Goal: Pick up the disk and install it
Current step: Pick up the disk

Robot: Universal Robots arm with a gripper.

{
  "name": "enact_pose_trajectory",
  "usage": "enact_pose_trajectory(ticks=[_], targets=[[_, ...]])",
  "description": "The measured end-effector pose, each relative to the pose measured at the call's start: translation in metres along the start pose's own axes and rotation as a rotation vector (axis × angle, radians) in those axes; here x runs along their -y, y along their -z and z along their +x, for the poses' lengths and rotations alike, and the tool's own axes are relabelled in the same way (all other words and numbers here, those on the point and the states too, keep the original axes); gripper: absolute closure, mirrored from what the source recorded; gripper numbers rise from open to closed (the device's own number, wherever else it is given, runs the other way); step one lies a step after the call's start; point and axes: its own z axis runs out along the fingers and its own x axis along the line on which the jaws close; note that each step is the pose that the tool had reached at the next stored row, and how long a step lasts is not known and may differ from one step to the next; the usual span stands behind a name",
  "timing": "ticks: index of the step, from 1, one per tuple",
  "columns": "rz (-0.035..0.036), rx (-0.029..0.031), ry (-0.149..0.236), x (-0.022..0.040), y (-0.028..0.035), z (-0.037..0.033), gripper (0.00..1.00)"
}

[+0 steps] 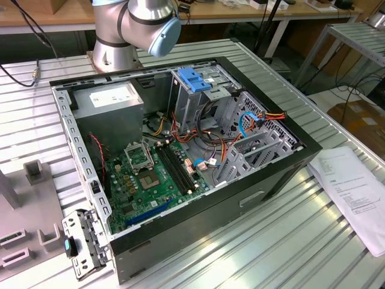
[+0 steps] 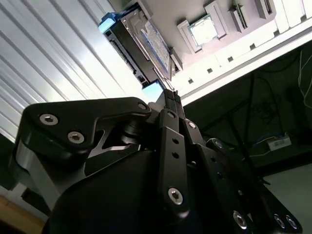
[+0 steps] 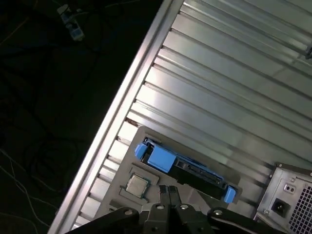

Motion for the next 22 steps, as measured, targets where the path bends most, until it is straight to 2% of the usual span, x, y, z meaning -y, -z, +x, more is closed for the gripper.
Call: enact_pose_trajectory(ticks=[1,4,6,8,11,13,17,20,22], targets=[[-0.0004,-0.0006,0.016,0.0000,0.0000,0.0000,0.89],[-0.0024,-0.0049,0.114,0.0000,0.0000,0.0000,0.89],[-0.0032,-0.0064,0.150,0.0000,0.0000,0.0000,0.89],[-0.0044,-0.0087,0.204,0.0000,0.0000,0.0000,0.89],[-0.0072,-0.0141,0.331,0.0000,0.0000,0.0000,0.89],[-0.0083,-0.0164,0.384,0.0000,0.0000,0.0000,0.89],[-0.0097,-0.0191,0.448,0.0000,0.0000,0.0000,0.89],[-0.0101,-0.0199,0.465,0.0000,0.0000,0.0000,0.89],[-0.0110,-0.0215,0.510,0.0000,-0.0002,0.0000,0.89]])
